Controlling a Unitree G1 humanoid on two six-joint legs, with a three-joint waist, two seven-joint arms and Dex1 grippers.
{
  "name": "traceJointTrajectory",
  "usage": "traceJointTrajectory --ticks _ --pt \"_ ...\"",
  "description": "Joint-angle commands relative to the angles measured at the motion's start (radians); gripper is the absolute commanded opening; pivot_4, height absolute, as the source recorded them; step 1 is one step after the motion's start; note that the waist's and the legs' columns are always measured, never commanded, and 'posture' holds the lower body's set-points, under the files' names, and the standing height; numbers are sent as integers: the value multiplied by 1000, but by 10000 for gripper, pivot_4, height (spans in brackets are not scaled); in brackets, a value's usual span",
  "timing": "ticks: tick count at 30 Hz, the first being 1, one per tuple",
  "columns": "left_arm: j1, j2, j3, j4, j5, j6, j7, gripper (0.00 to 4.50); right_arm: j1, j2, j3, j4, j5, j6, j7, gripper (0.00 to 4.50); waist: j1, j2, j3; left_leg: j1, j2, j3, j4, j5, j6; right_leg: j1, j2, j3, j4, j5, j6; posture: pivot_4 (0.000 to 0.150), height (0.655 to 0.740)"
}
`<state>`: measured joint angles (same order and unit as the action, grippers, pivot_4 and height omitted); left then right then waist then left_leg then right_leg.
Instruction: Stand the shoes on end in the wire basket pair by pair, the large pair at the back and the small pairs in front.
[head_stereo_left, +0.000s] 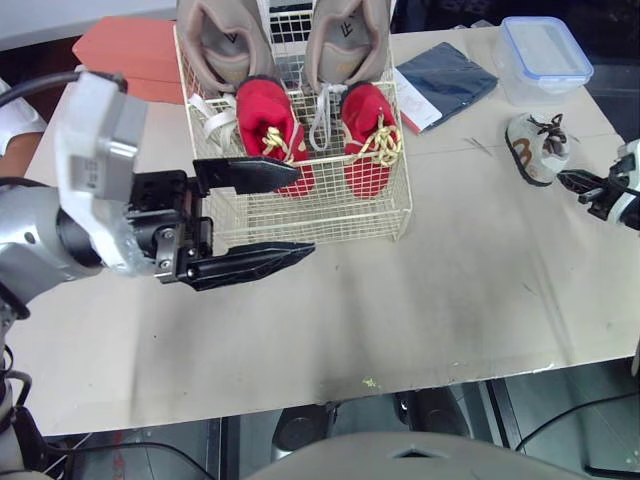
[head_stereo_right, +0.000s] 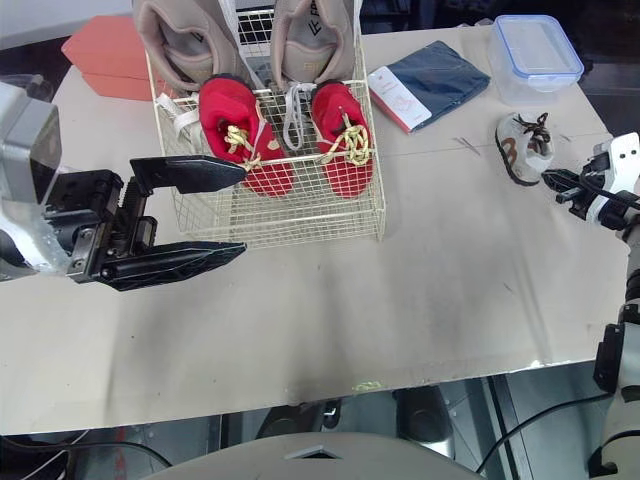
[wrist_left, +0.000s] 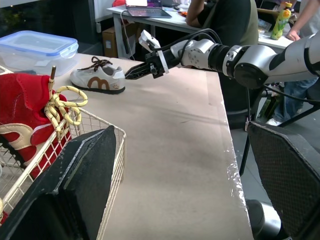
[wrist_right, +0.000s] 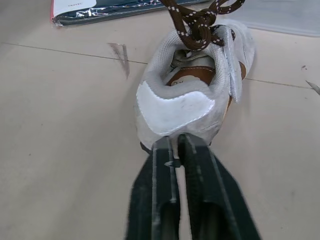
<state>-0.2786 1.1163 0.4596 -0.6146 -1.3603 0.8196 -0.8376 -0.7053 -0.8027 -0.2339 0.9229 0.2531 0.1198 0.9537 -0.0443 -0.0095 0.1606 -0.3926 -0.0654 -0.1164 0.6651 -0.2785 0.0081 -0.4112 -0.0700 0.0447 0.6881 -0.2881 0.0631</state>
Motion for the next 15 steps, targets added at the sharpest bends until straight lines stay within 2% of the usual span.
traceJointTrajectory --ticks 1,3,9,11,15 --pt "-18 -4 2 1 22 -23 -27 45000 -8 -7 -25 -22 0 -39 -35 2752 0 0 0 0 0 0 0 0 0 0 0 0 0 0 0 1500 7400" --pt "-15 -6 4 2 32 -23 -36 45000 24 -22 -15 -69 7 -3 7 8580 1 0 0 0 0 0 0 0 0 0 0 0 0 0 0 1500 7400" --pt "7 -15 15 -9 57 -23 -52 45000 131 -11 -51 -277 33 77 -76 37817 3 0 0 0 0 -1 0 0 0 0 0 -1 0 0 0 1500 7400" --pt "10 -19 14 -13 57 -23 -52 45000 149 18 -77 -336 62 120 -125 44584 1 0 0 0 0 -1 1 0 0 0 0 0 0 0 0 1500 7400" --pt "1 -24 9 -6 61 -23 -63 45000 159 74 -100 -397 70 144 -235 44584 1 0 0 1 0 -1 1 0 0 0 0 0 3 0 0 1500 7400"
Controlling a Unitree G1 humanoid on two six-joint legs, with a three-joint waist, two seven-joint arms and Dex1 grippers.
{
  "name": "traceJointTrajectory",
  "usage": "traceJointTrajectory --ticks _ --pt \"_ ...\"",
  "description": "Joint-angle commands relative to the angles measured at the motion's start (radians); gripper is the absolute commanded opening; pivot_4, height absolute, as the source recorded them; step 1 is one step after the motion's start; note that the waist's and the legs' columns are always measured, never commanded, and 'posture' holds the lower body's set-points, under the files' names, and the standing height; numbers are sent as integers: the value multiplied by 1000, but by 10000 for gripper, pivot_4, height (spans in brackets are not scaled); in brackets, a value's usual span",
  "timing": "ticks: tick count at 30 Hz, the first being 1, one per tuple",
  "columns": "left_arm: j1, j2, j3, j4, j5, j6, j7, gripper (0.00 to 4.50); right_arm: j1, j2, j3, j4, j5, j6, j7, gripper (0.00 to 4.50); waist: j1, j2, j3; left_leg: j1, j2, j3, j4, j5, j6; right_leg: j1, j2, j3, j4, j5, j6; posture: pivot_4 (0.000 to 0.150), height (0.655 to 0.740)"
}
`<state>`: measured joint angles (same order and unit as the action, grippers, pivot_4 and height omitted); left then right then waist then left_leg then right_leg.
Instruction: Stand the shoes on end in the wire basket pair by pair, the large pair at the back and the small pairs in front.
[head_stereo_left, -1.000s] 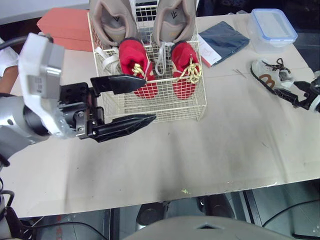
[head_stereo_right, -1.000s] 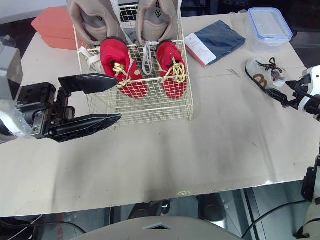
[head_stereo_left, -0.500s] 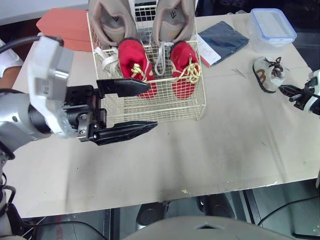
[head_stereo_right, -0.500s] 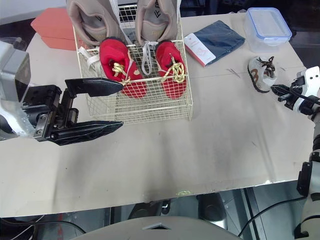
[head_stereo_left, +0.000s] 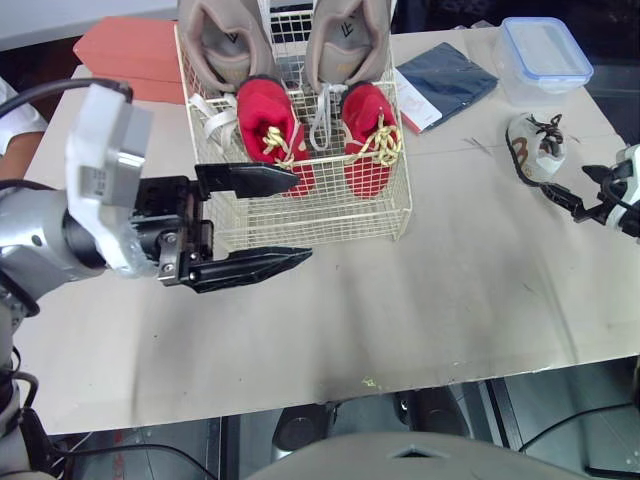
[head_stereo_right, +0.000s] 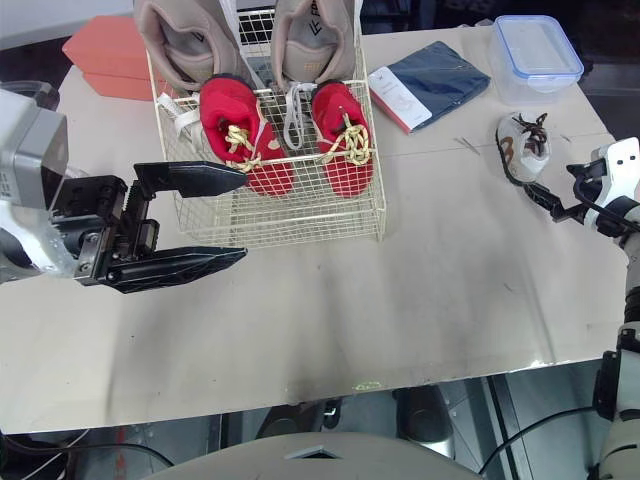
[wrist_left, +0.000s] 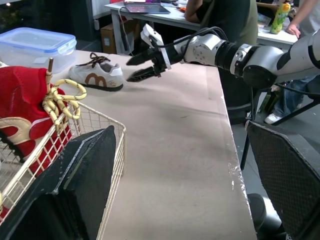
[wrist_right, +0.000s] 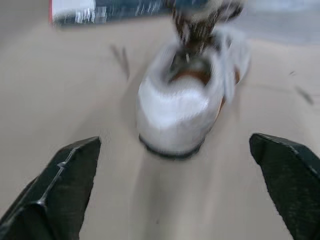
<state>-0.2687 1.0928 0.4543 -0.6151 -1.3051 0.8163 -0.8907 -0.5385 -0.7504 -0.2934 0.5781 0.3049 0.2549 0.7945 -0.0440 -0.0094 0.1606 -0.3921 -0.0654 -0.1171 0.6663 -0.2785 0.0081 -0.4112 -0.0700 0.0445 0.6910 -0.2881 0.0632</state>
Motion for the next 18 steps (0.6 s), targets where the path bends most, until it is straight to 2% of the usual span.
traceJointTrajectory --ticks 1,5,8,9,11,13,15,18 --pt "-12 -1 11 -3 8 -21 -15 45000 -16 36 -46 -45 20 12 -104 44584 1 0 0 0 0 0 0 0 0 0 0 0 1 0 0 1500 7400" --pt "-27 -2 0 5 13 -21 -29 45000 -34 81 -47 -31 49 35 -131 44584 2 0 0 0 0 0 1 0 0 0 0 0 1 0 0 1500 7400" --pt "-46 0 -3 16 9 -19 -28 45000 -73 100 -44 49 26 -21 -181 44584 2 0 0 0 -1 0 1 0 0 0 0 0 2 0 0 1500 7400" --pt "-53 -1 -4 19 0 -15 -22 45000 -88 106 -48 70 30 -36 -188 42213 2 0 0 0 -1 0 1 0 0 0 1 0 1 0 0 1500 7400" --pt "-62 -2 -6 21 -9 -10 -12 45000 -108 110 -47 101 32 -57 -194 36519 2 0 0 0 -1 0 1 0 0 0 1 0 1 0 0 1500 7400" --pt "-66 -2 -8 23 -9 -5 0 45000 -118 113 -40 126 25 -75 -192 25328 1 0 0 0 -1 0 1 0 0 0 1 0 2 0 0 1500 7400" --pt "-69 0 -12 26 -4 -2 11 45000 -127 113 -36 148 19 -90 -191 18251 1 0 0 0 -1 0 1 0 0 0 1 0 2 0 0 1500 7400" --pt "-72 -2 -17 27 -2 -1 20 45000 -138 111 -37 175 14 -109 -192 3819 1 0 0 0 -1 1 1 0 0 0 1 0 2 0 0 1500 7400"
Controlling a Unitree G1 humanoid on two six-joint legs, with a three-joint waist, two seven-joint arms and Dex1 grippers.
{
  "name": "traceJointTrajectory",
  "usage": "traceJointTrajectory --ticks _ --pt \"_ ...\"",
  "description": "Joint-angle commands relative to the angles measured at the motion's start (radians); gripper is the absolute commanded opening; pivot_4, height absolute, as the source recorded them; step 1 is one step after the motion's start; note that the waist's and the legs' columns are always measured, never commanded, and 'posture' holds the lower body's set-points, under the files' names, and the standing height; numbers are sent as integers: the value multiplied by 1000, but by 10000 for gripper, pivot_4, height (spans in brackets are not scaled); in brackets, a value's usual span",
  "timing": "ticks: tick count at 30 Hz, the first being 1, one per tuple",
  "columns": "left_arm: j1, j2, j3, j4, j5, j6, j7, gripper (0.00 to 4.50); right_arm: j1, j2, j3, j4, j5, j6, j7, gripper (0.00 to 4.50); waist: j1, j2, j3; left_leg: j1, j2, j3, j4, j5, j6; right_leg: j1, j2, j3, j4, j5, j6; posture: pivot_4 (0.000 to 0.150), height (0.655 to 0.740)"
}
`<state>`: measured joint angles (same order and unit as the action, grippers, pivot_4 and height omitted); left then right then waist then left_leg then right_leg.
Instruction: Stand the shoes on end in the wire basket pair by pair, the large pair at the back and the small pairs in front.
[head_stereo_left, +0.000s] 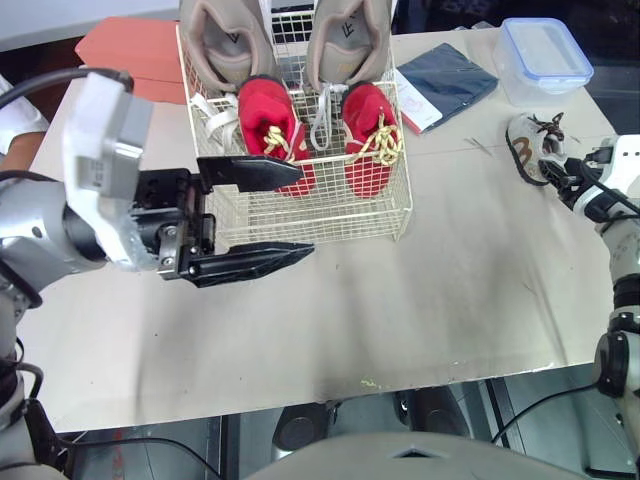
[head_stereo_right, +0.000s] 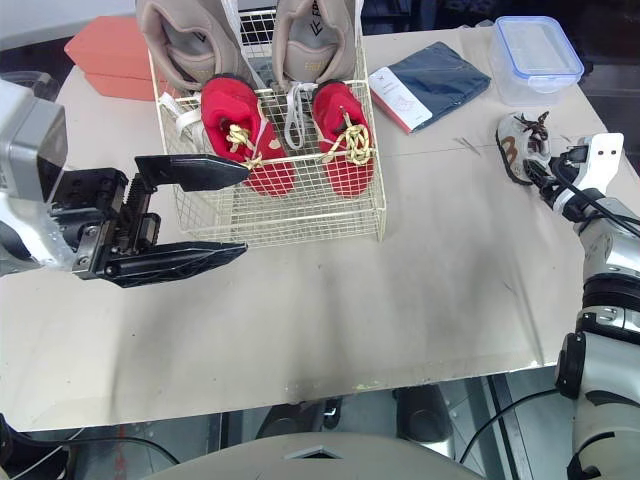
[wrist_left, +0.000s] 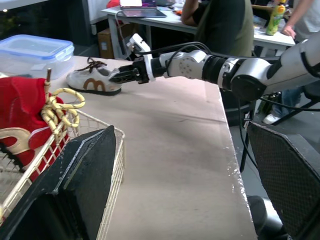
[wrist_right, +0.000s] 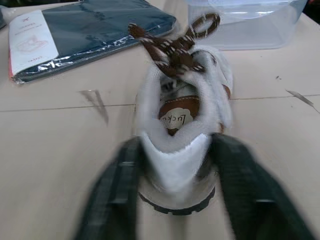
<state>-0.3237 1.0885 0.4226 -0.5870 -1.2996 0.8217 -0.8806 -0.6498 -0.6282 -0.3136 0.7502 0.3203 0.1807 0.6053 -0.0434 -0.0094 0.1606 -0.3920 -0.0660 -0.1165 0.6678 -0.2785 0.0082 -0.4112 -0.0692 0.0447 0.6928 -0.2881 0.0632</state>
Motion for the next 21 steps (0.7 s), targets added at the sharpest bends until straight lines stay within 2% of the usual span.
traceJointTrajectory --ticks 1,7,10,15,19,21 --pt "-17 2 13 -1 -7 -7 10 45000 -28 -12 -17 8 -2 -40 -2 183 0 0 0 0 0 0 0 0 0 0 0 0 0 0 0 1500 7400" --pt "-10 -5 10 -9 6 -12 7 45000 -19 -43 -9 -36 -22 -87 22 183 0 0 0 0 0 0 0 0 0 0 0 0 0 0 0 1500 7400" --pt "-9 -4 15 -4 9 -12 3 45000 0 -61 11 -126 -79 -238 11 183 0 1 1 0 0 0 0 0 0 0 0 0 0 0 0 1500 7400" --pt "2 -11 26 31 76 -44 -38 45000 61 -30 11 -396 -70 -530 56 183 -6 1 1 0 0 1 -1 0 0 -1 3 1 1 0 0 1500 7400" --pt "-1 -17 30 87 137 -80 -83 45000 72 5 61 -629 -31 -582 94 183 -8 1 1 0 1 0 0 0 0 -1 4 1 1 0 0 1500 7400" --pt "-5 -15 38 125 165 -97 -111 45000 79 -8 111 -712 -80 -647 128 183 -6 1 1 1 1 0 0 0 0 -1 3 1 1 0 0 1500 7400"
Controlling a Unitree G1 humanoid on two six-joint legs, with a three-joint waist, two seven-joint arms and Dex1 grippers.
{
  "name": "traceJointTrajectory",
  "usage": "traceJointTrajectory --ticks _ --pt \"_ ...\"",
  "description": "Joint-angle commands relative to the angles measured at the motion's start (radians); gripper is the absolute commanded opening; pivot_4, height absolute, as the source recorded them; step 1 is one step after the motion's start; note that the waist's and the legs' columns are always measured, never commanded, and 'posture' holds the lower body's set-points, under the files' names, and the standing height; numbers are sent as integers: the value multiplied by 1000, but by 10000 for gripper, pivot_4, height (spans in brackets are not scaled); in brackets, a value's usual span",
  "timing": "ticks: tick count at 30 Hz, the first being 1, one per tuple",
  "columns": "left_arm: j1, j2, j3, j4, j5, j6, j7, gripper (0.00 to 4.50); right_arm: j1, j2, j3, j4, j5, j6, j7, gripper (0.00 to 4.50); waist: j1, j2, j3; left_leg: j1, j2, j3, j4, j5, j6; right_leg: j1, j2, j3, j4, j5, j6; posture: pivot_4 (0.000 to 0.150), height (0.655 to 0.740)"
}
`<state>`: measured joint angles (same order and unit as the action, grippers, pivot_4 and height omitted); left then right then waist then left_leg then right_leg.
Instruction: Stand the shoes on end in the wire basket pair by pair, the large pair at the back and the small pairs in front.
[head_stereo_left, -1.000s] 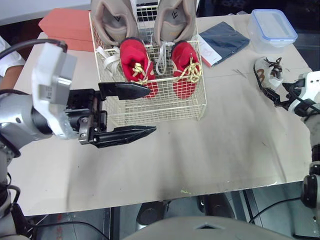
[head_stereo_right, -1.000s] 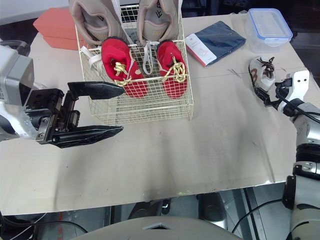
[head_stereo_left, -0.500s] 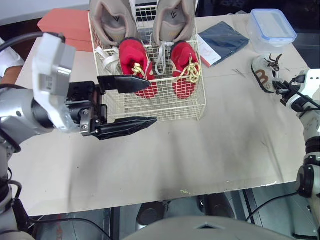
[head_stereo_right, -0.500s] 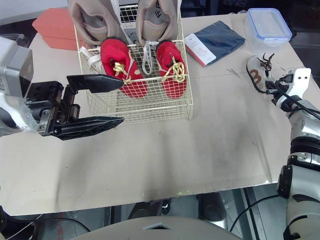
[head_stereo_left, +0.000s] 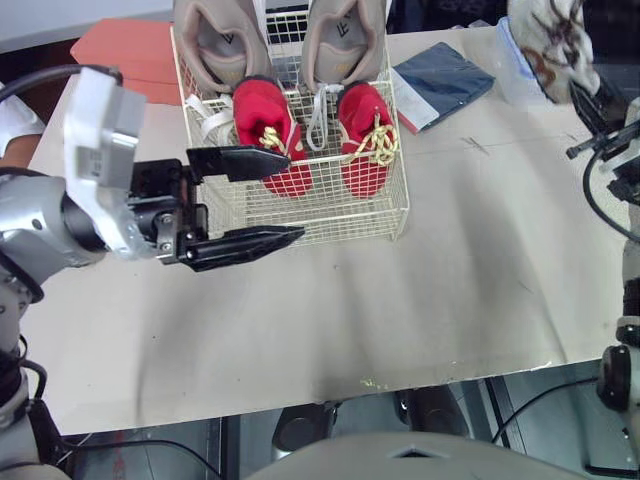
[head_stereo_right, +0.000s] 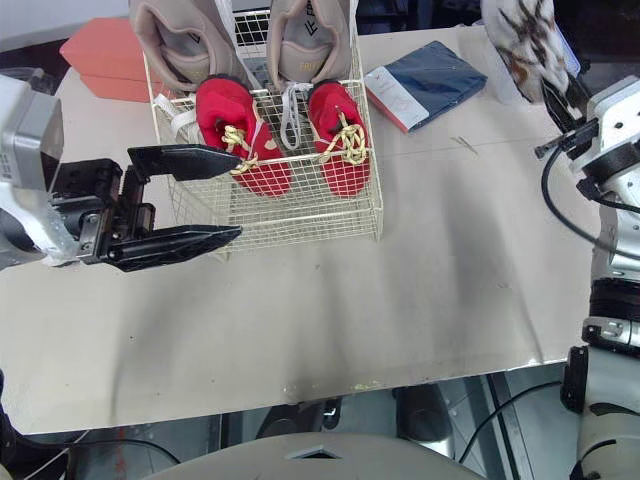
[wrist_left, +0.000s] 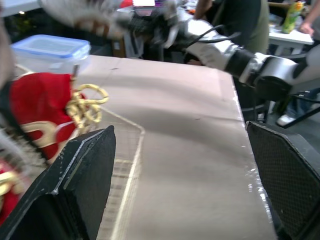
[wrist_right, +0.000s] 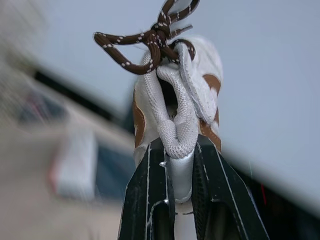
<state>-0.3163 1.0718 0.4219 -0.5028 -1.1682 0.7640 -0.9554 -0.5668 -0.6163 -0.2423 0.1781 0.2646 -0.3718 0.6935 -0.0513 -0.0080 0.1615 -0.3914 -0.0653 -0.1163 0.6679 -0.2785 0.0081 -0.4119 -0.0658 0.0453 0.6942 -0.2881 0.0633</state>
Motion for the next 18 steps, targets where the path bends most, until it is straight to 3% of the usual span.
traceJointTrajectory --ticks 1,4,10,18 --pt "-14 3 43 60 44 -47 -51 45000 0 -29 67 -170 -42 -137 66 183 4 0 0 0 0 0 0 0 0 0 0 0 0 0 0 1500 7400" --pt "-6 36 59 132 118 -91 -136 45000 5 -42 134 -215 -104 -334 117 183 8 0 0 0 0 -1 0 0 0 0 0 -1 -1 0 0 1500 7400" --pt "16 80 91 189 190 -134 -277 45000 8 -129 265 -127 -133 -617 237 183 9 -2 1 0 -1 -2 0 0 0 1 0 -2 -2 0 0 1500 7400" --pt "-59 54 -8 157 206 -118 -245 45000 -127 -170 438 -63 -122 -774 303 183 5 -2 2 0 0 -2 0 0 0 0 0 -2 -1 0 0 1500 7400"
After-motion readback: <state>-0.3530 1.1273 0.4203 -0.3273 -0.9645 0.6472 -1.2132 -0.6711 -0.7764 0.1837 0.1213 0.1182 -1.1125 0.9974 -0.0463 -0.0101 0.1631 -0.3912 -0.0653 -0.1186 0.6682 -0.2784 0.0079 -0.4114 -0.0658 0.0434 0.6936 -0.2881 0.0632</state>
